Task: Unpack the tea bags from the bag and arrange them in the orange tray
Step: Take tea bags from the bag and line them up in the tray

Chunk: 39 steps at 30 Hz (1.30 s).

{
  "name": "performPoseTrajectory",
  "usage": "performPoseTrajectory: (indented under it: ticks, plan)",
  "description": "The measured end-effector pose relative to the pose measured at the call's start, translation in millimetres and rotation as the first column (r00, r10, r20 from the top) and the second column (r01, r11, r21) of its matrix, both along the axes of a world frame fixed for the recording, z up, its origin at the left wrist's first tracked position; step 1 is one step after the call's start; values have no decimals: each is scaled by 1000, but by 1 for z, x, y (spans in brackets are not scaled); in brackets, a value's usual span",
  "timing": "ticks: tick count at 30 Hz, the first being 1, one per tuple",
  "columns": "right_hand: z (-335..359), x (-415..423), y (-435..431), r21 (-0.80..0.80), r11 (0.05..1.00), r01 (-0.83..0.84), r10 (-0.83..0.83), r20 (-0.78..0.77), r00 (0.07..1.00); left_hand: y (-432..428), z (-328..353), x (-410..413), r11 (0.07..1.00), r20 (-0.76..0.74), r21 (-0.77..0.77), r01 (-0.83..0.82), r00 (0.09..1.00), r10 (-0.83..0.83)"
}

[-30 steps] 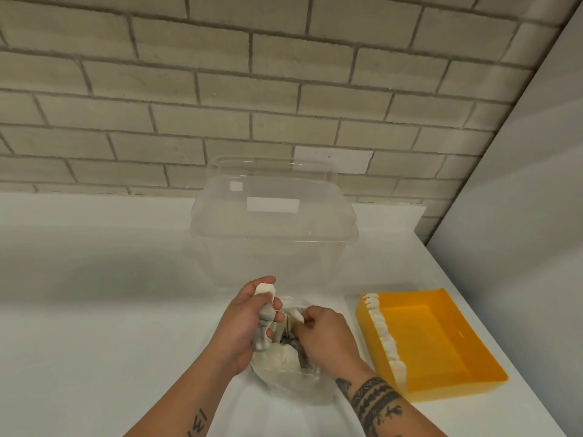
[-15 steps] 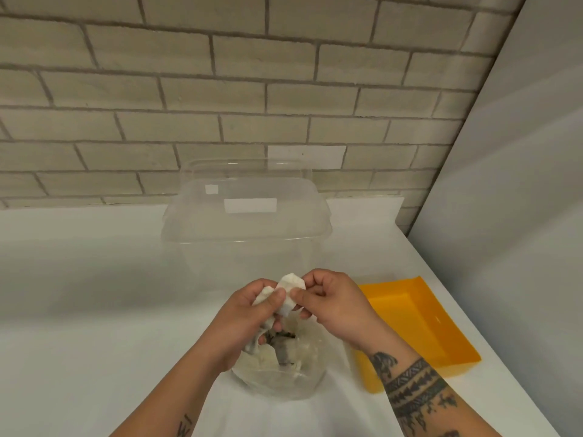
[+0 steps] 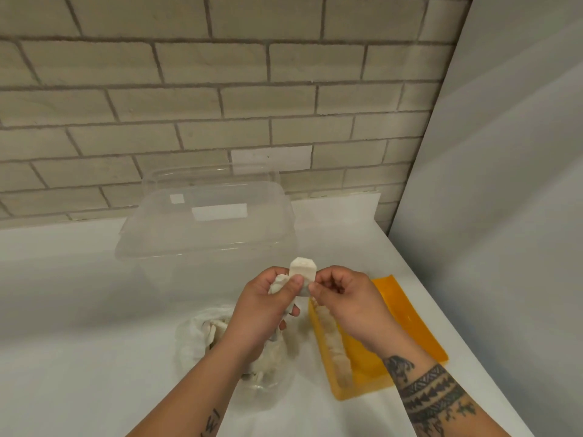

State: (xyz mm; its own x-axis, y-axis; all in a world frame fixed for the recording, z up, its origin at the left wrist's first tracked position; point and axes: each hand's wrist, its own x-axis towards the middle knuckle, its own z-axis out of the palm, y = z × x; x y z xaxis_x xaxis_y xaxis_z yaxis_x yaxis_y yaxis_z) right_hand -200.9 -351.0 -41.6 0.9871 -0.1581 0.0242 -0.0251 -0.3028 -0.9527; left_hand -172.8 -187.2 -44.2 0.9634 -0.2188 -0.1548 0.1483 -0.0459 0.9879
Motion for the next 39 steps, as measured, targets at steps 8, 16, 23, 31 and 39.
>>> performPoseTrajectory:
  ticks: [8,16,23,31,39]
  plan:
    - [-7,8,-41,-4,999,-36,36,13,999,-41,5,2,999,13,48,-20,1000,19]
    - [-29,29,-99,-126,992,-5,-1,-46,999,-54,-32,18,946,-18,252,-203,977,215]
    - [-92,37,-118,-226,971,-79,29,-219,975,-67,-76,26,829,-39,539,-150,978,203]
    - [-121,49,-106,-325,945,-35,-50,-250,967,-74,-95,28,808,-1,578,-114,990,140]
    - [-127,52,-99,-324,945,34,-113,-227,967,-74,-98,28,798,6,591,-114,991,136]
